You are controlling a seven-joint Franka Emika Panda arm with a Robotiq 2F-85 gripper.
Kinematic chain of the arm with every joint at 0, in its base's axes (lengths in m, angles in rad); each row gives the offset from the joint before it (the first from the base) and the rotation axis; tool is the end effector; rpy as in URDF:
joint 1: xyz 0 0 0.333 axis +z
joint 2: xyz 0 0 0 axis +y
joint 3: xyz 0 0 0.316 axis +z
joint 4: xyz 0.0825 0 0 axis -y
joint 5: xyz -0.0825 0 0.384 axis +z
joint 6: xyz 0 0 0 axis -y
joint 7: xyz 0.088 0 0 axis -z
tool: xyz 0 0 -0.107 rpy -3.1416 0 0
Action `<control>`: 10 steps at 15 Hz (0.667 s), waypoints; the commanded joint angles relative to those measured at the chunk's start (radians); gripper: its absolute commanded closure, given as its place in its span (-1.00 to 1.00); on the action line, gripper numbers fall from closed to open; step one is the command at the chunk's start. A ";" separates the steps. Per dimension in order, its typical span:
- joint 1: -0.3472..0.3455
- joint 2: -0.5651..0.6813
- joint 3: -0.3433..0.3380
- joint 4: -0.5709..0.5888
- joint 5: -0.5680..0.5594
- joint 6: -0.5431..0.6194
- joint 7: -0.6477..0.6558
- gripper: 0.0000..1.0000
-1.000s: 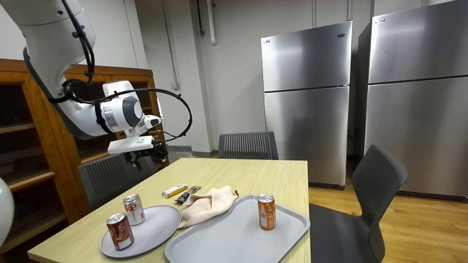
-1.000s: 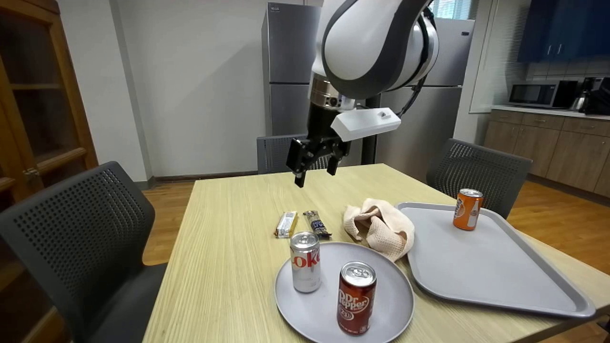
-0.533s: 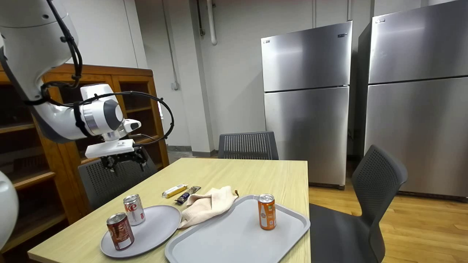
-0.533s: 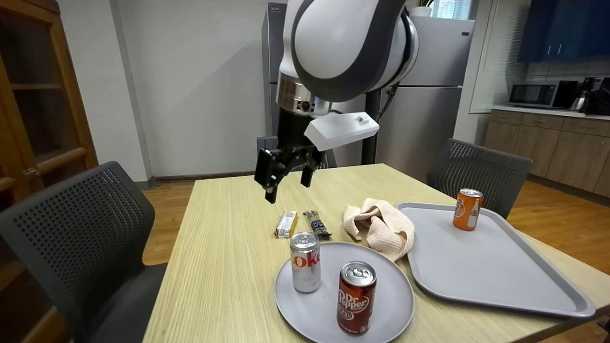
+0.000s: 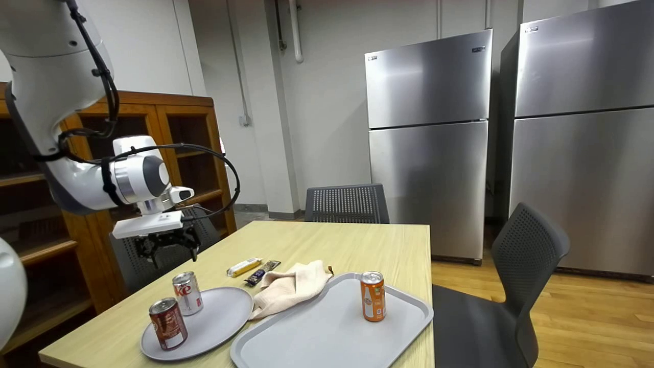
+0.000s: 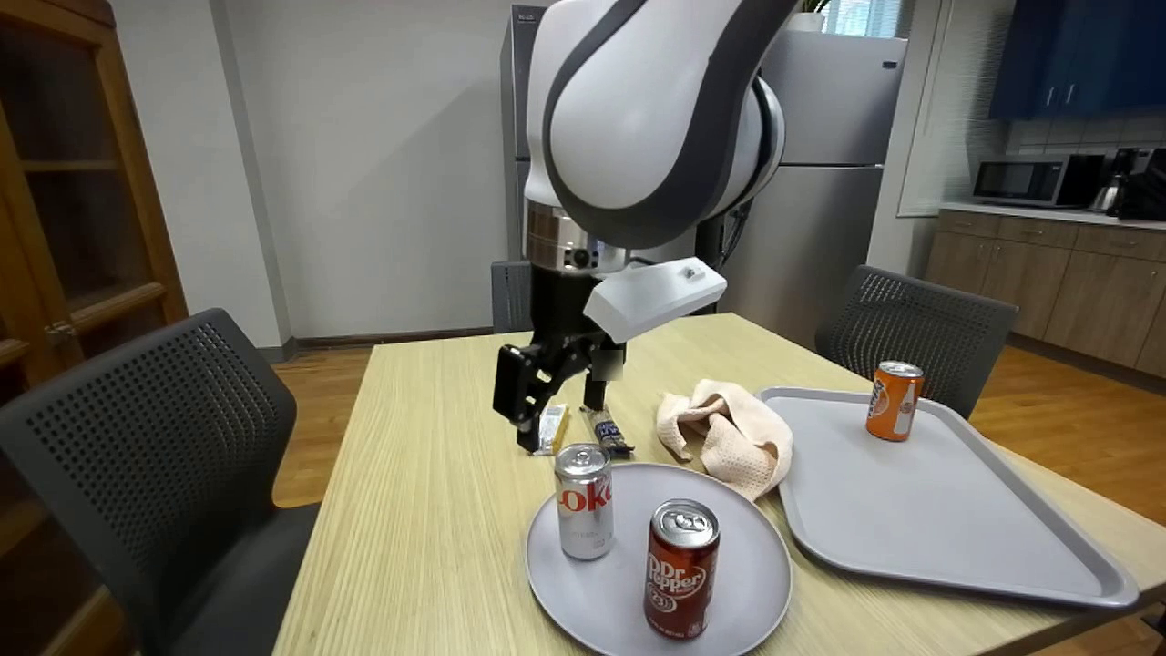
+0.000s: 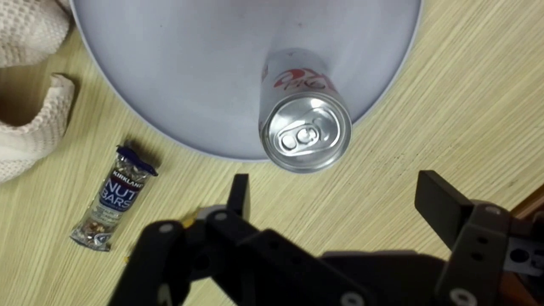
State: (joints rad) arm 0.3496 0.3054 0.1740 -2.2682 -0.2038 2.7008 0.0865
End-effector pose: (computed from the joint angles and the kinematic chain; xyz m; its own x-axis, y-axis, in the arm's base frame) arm 0.4731 0.2818 0.2378 0.8136 0.5656 0.1349 0.5649 -0.8238 0.0470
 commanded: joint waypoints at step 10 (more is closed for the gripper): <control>0.001 0.111 -0.011 0.056 -0.014 -0.085 -0.011 -1.00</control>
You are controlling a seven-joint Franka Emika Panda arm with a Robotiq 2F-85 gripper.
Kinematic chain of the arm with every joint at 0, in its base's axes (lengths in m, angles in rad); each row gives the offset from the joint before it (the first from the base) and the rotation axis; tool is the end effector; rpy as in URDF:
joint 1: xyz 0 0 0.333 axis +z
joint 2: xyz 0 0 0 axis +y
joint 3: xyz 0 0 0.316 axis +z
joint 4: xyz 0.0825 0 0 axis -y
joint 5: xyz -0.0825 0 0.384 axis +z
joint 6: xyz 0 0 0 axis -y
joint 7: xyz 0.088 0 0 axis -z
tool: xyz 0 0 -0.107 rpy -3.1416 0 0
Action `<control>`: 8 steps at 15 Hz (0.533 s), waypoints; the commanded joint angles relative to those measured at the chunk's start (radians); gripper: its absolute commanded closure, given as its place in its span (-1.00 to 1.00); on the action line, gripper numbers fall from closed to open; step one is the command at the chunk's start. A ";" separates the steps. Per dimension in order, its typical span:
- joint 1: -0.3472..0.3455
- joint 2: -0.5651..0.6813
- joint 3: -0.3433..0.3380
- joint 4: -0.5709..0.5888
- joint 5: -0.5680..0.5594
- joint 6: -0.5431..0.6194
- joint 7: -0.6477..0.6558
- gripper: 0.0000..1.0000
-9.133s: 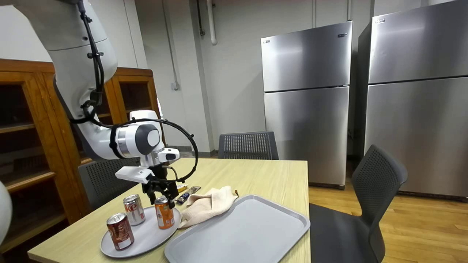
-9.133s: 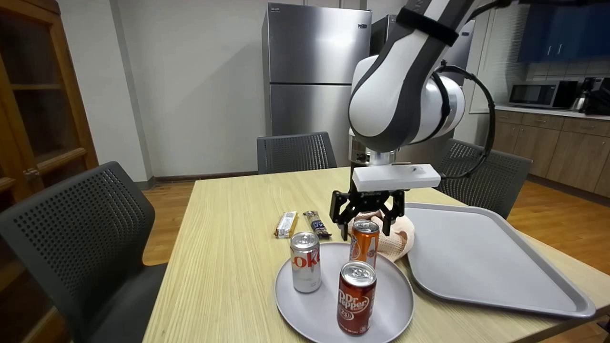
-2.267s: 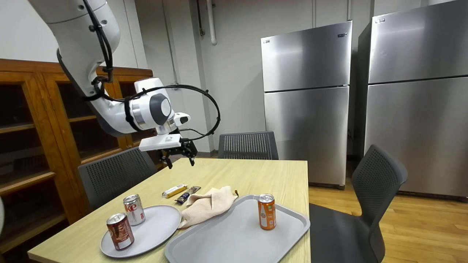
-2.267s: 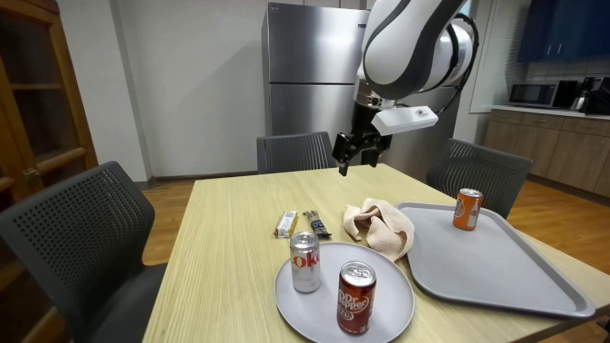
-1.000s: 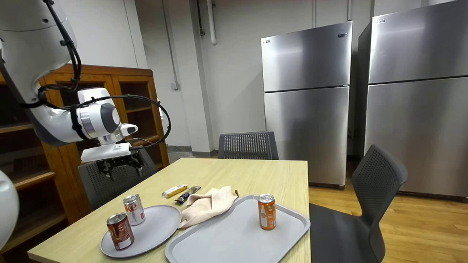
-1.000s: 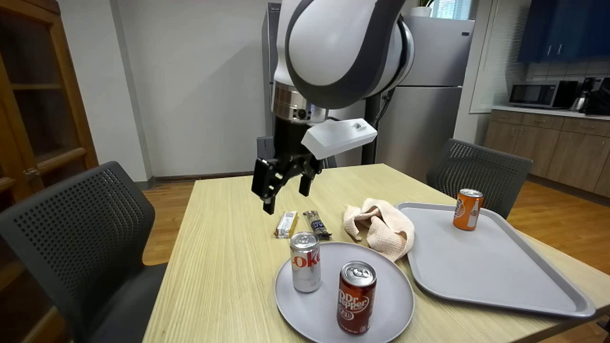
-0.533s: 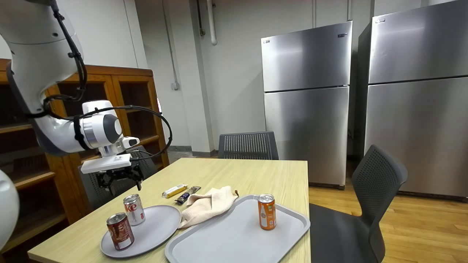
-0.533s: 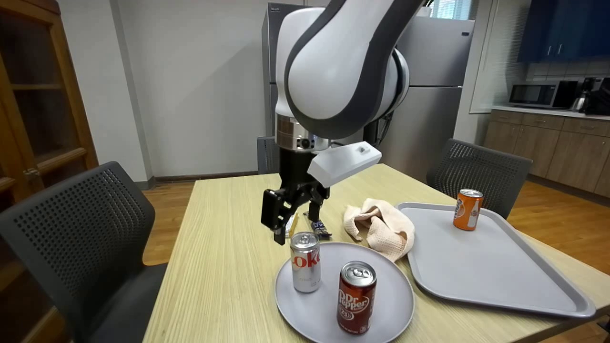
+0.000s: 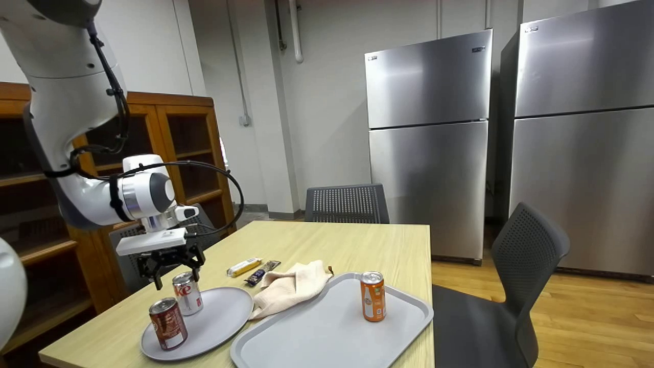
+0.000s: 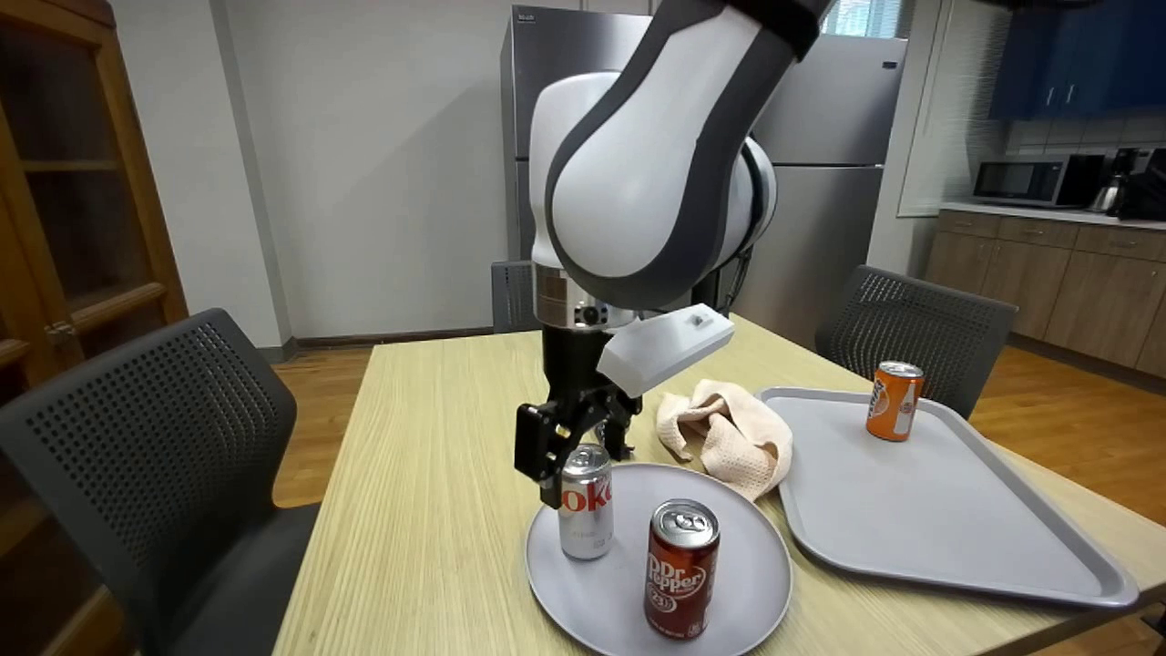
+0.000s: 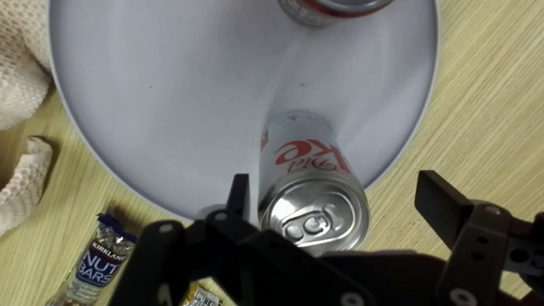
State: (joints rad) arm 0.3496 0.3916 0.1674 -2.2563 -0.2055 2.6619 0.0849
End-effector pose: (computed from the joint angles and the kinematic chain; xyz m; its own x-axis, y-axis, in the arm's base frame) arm 0.4665 0.2746 0.1918 0.8247 0.5651 0.0244 0.5643 -0.8249 0.0332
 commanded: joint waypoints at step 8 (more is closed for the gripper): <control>0.004 0.088 -0.014 0.113 -0.010 -0.070 -0.012 -1.00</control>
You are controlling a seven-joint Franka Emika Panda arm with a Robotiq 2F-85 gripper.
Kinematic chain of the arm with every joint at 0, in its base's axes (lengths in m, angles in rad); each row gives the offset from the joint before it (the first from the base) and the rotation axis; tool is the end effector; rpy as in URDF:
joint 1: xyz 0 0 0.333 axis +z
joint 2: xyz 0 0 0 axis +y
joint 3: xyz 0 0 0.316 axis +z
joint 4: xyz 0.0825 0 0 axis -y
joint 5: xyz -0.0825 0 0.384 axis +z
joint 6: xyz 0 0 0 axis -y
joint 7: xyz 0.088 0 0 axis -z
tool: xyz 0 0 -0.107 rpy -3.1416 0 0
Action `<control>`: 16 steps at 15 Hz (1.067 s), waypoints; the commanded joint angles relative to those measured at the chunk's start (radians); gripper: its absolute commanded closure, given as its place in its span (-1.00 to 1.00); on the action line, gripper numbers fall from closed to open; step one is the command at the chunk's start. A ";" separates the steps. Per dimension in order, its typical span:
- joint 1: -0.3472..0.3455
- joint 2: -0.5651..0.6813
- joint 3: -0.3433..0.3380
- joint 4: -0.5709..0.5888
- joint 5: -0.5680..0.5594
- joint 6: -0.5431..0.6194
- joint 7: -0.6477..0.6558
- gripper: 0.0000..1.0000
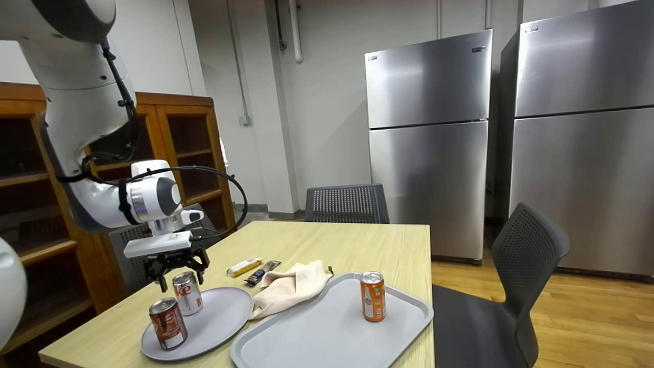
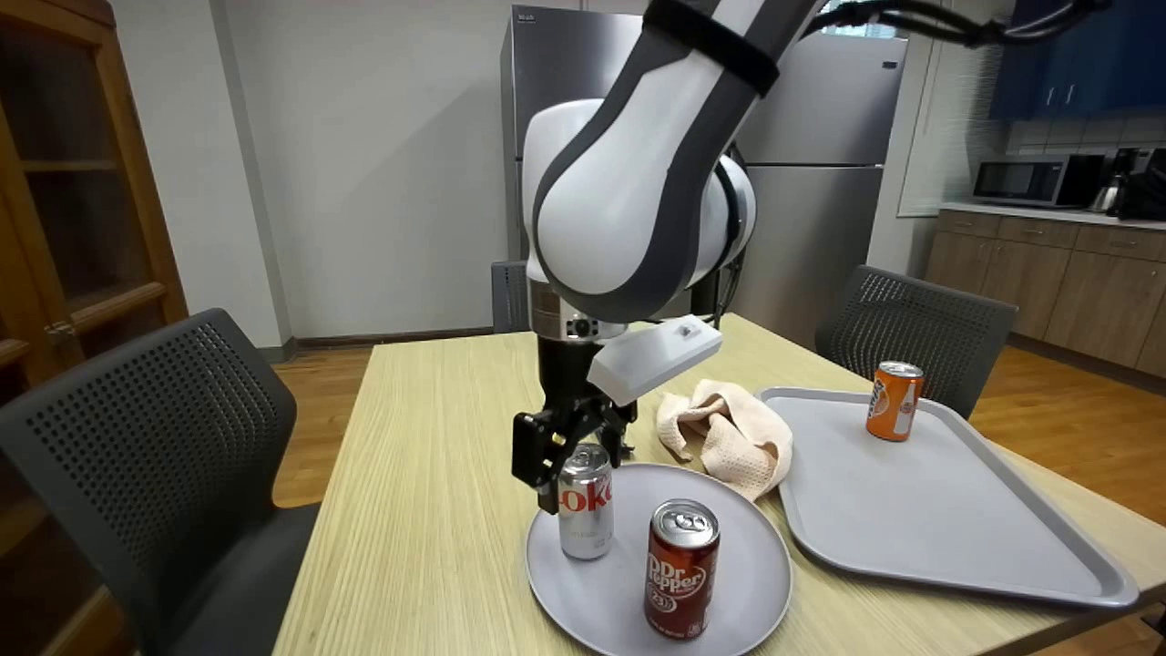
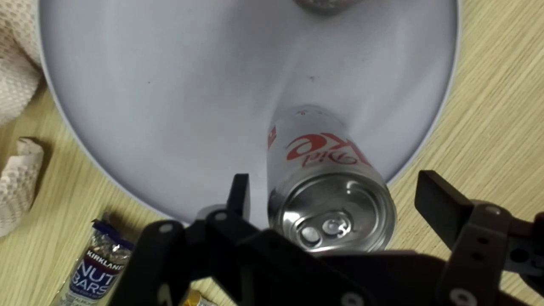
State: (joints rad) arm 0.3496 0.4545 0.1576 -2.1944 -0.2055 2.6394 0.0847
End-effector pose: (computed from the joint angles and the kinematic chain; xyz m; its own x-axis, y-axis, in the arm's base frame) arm 0.4813 0.2758 0.1768 0.8326 0.5539 0.0015 0.5537 -0.8322 0.0297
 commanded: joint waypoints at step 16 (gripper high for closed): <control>-0.009 -0.064 -0.035 0.018 -0.019 -0.023 0.005 0.23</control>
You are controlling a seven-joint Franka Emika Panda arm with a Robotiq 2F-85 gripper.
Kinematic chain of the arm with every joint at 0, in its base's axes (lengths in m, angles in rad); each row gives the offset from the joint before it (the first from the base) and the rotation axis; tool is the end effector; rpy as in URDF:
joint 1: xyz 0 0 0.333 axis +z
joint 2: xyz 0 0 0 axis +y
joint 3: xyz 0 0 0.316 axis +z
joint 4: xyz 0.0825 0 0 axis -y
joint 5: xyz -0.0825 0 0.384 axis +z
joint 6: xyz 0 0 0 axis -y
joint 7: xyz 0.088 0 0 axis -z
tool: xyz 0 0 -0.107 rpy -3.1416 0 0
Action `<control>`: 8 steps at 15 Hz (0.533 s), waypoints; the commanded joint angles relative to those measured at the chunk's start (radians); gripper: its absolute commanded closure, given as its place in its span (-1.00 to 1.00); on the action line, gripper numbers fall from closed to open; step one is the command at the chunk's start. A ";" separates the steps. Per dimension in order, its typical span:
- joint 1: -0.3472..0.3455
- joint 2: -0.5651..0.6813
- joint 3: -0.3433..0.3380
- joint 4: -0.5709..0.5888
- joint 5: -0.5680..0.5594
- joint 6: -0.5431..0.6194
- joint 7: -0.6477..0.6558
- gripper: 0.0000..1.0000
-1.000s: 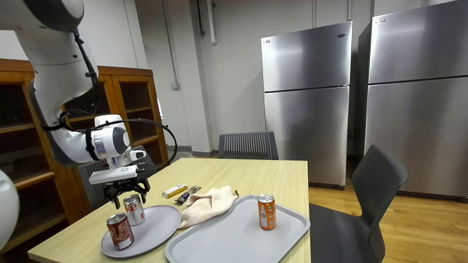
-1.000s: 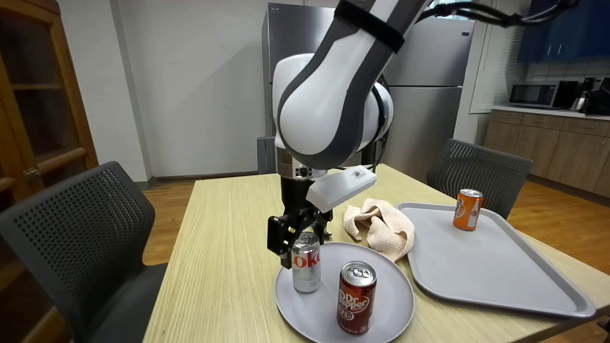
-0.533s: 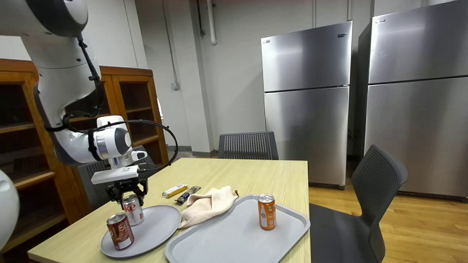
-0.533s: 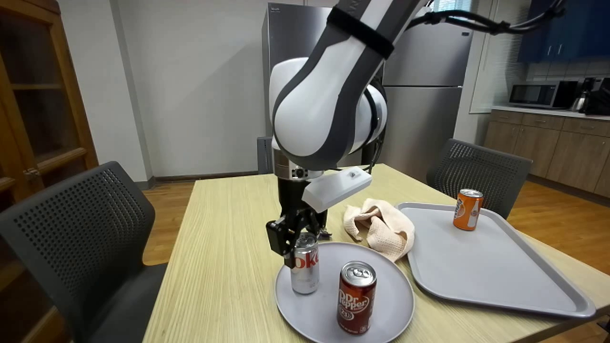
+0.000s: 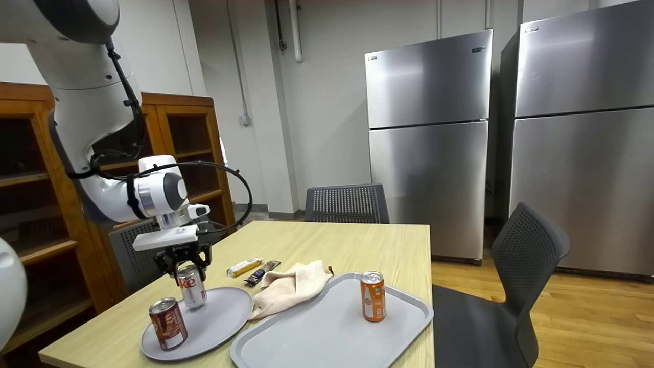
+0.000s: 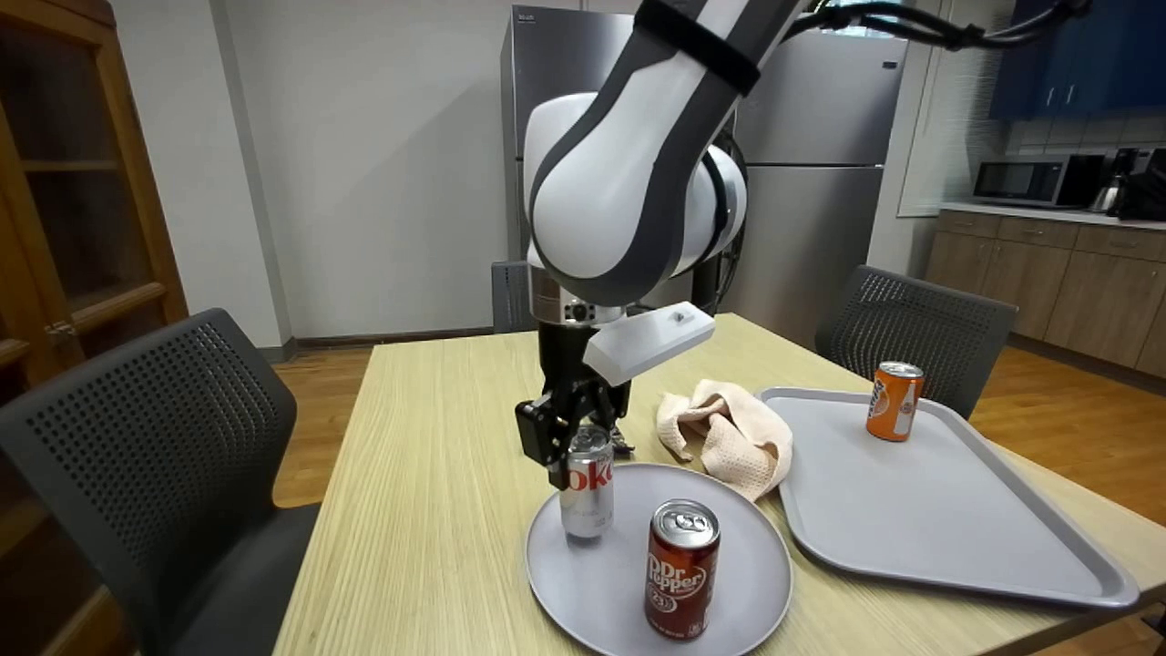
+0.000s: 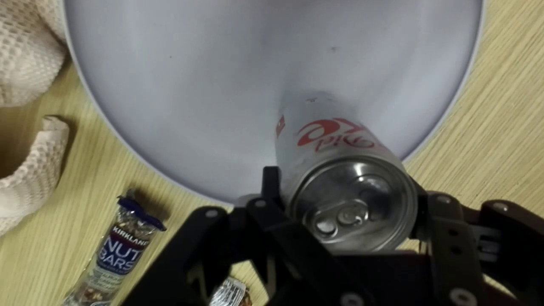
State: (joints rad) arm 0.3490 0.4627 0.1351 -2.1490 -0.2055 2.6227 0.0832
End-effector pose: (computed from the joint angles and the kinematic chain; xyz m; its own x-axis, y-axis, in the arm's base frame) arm 0.5015 0.2701 0.1857 0.8447 0.5348 0.0197 0.5337 -0.8446 0.0433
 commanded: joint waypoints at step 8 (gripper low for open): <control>-0.062 -0.161 -0.069 -0.058 -0.035 0.014 0.003 0.23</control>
State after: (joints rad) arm 0.3166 0.3667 0.0744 -2.1631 -0.2121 2.6254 0.0832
